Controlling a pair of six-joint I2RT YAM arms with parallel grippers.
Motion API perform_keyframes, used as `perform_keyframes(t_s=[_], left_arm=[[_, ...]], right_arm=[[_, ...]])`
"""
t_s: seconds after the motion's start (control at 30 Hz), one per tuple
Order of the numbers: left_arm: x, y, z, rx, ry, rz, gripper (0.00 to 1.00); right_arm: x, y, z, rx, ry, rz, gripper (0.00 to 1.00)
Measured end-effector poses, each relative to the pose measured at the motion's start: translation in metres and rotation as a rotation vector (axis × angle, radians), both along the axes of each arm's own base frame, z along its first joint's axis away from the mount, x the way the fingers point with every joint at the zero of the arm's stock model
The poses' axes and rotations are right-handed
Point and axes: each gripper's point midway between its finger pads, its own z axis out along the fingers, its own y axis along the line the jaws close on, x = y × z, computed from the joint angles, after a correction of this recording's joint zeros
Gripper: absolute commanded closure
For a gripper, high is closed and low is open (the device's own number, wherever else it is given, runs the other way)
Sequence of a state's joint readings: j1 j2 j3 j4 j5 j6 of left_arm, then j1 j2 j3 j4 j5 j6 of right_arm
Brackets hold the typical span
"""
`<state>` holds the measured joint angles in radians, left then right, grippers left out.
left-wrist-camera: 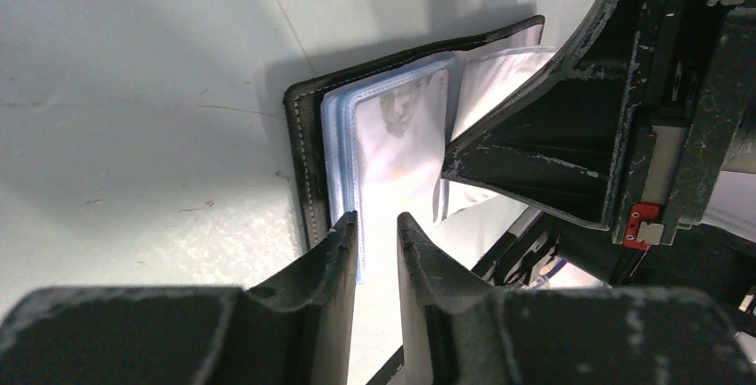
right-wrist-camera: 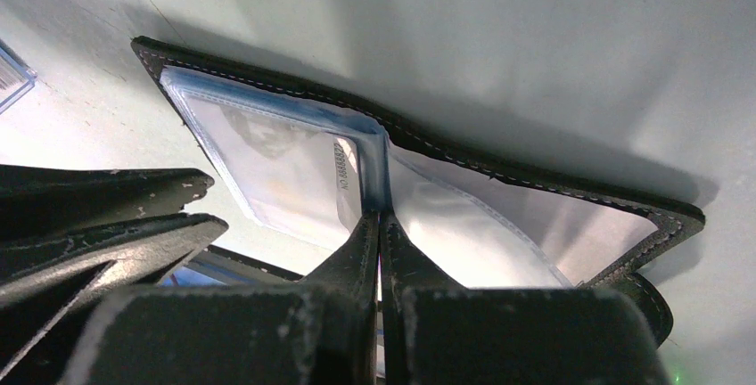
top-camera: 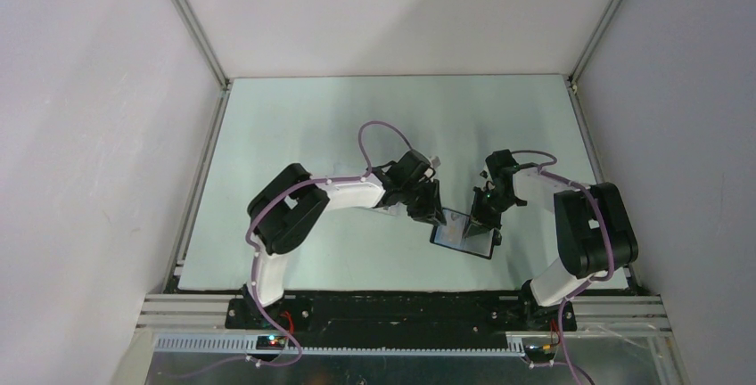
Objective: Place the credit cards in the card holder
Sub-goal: Insert the credit card into the card holder.
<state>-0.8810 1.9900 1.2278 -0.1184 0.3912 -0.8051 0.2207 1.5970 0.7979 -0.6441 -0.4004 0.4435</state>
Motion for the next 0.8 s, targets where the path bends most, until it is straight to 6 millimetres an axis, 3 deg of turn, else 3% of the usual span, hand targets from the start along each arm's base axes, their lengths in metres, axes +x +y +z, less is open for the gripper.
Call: perform_keyframes(t_s=[0.4, 0.8], left_arm=[[-0.0047, -0.0081, -0.0051, 0.0, 0.009, -0.023, 0.64], [-0.0026, -0.0065, -0.0066, 0.027, -0.003, -0.009, 0.64]], right_arm=[[-0.0002, 0.0004, 0.0, 0.003, 0.002, 0.0, 1.0], [-0.0004, 0.0009, -0.0002, 0.006, 0.003, 0.003, 1.0]])
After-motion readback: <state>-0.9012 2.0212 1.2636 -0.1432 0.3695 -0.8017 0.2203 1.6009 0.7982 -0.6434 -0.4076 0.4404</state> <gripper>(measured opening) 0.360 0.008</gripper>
